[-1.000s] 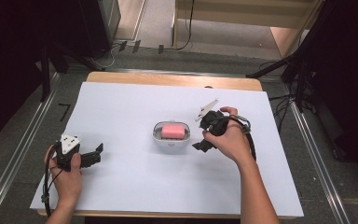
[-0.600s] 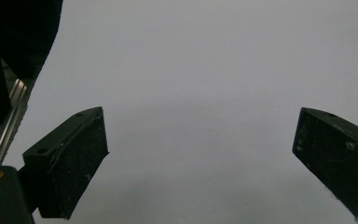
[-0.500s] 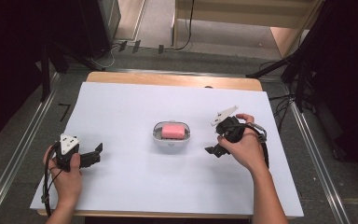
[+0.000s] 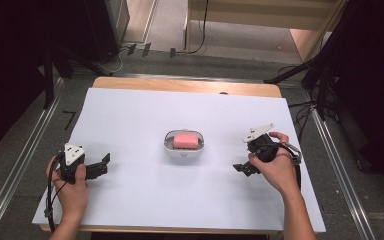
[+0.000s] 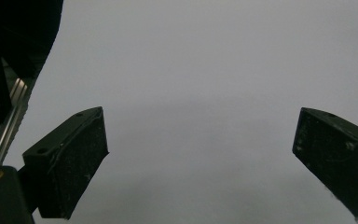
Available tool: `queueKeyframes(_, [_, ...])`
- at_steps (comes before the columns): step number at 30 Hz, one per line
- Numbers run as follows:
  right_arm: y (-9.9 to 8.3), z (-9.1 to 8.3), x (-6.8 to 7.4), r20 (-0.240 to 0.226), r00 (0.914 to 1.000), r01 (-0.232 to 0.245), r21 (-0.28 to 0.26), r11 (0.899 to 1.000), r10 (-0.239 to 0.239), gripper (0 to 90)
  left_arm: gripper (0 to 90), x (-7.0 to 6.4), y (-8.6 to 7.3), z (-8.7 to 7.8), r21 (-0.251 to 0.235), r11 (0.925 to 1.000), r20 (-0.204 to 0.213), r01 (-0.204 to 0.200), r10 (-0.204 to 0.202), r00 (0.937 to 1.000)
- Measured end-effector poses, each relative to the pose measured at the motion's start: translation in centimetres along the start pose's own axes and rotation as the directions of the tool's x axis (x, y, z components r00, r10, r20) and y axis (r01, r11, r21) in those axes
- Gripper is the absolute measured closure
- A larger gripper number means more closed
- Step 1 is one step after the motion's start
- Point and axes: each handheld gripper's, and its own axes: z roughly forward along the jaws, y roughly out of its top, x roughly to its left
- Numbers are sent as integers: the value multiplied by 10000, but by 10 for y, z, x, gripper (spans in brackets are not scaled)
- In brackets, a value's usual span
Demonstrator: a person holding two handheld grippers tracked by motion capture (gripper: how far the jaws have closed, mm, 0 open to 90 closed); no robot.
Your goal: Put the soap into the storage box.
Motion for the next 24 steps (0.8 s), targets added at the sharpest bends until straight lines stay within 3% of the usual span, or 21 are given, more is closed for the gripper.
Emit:
queueKeyframes(12, [-44,-9,-4,181,9979,-616,-428,9972,625,0,36,0,0,0,86,10000,9,-6,6,10000])
queueKeyframes(24, [-94,-18,-5,412,9907,-1240,-1227,9847,1299,0,36,0,0,0,83,9999,-27,-56,57,10000])
